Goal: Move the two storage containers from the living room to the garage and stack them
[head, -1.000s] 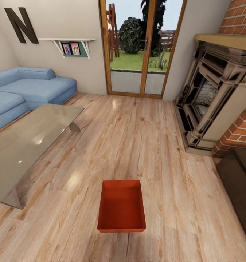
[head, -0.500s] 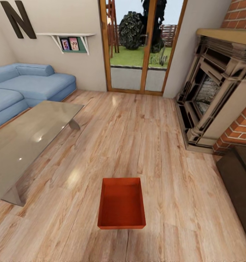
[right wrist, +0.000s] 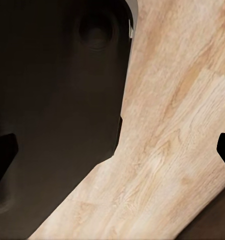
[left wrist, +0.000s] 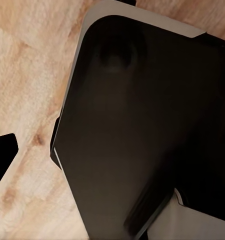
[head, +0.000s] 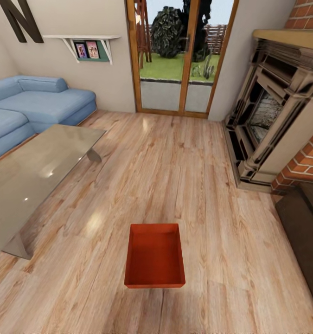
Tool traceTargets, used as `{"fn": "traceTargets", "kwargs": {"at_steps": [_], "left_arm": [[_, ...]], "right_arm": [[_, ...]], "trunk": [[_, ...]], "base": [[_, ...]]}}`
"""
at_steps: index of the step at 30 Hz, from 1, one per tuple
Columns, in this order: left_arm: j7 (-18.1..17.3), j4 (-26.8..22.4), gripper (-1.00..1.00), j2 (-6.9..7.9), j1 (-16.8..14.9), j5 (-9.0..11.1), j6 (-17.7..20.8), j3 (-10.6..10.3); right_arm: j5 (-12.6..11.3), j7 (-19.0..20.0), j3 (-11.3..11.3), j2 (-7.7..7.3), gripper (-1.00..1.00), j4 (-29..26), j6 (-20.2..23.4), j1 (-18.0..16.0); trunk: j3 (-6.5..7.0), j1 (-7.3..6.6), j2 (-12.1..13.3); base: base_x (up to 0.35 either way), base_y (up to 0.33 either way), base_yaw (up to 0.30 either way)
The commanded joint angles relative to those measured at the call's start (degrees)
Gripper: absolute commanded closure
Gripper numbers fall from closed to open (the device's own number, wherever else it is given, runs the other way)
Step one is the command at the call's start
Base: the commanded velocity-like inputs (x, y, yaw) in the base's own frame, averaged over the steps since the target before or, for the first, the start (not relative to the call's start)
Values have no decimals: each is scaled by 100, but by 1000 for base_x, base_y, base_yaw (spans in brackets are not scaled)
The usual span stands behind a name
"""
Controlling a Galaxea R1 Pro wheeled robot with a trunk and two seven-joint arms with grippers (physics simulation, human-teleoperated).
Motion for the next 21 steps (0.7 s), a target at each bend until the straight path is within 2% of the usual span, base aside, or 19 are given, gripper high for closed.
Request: {"fn": "traceTargets", "kwargs": {"at_steps": [1,21], "left_arm": [[-7,6,-100,-1,-3,4,-18,41],[-7,6,-100,-4,-3,3,-17,45]], "right_arm": [[-19,-15,44,2,-100,18,-31,-6],[-19,-15,44,1,-100,18,-31,-6]], "trunk": [[-13,0,-3],[-200,0,-3]], "base": [[0,0,0],[0,0,0]]}}
